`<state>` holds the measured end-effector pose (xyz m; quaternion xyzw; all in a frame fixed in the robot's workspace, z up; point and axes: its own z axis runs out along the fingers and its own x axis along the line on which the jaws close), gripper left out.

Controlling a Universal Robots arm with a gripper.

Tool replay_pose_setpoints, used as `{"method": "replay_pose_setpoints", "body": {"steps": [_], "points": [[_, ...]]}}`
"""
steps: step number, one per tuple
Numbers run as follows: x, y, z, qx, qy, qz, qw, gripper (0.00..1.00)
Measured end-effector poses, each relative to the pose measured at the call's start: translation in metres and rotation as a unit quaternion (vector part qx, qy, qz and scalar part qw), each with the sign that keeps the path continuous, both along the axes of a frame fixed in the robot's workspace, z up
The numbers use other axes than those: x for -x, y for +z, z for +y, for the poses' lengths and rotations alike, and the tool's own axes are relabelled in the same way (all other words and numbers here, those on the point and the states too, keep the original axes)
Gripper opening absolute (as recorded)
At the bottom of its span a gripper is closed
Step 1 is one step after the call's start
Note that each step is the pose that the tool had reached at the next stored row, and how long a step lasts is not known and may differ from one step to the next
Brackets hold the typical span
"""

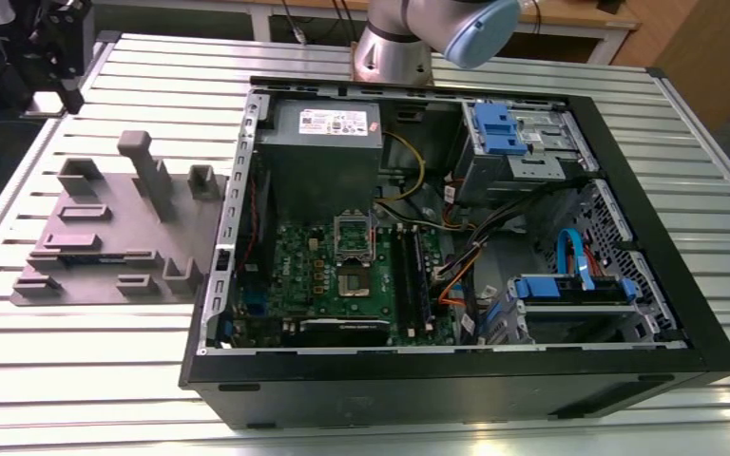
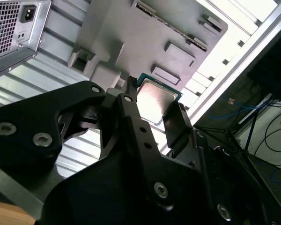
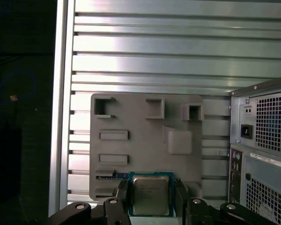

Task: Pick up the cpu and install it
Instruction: 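Pick up the cpu and move it towards the insertion slot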

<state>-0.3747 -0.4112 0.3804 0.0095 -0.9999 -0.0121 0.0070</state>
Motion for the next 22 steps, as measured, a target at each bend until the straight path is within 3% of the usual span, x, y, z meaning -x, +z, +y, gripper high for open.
{"method": "replay_pose_setpoints", "body": {"steps": [22], "points": [[-0.0264,0.0000,0.0000,0.0000,0.000,0.0002,1.00000,0.47]]}}
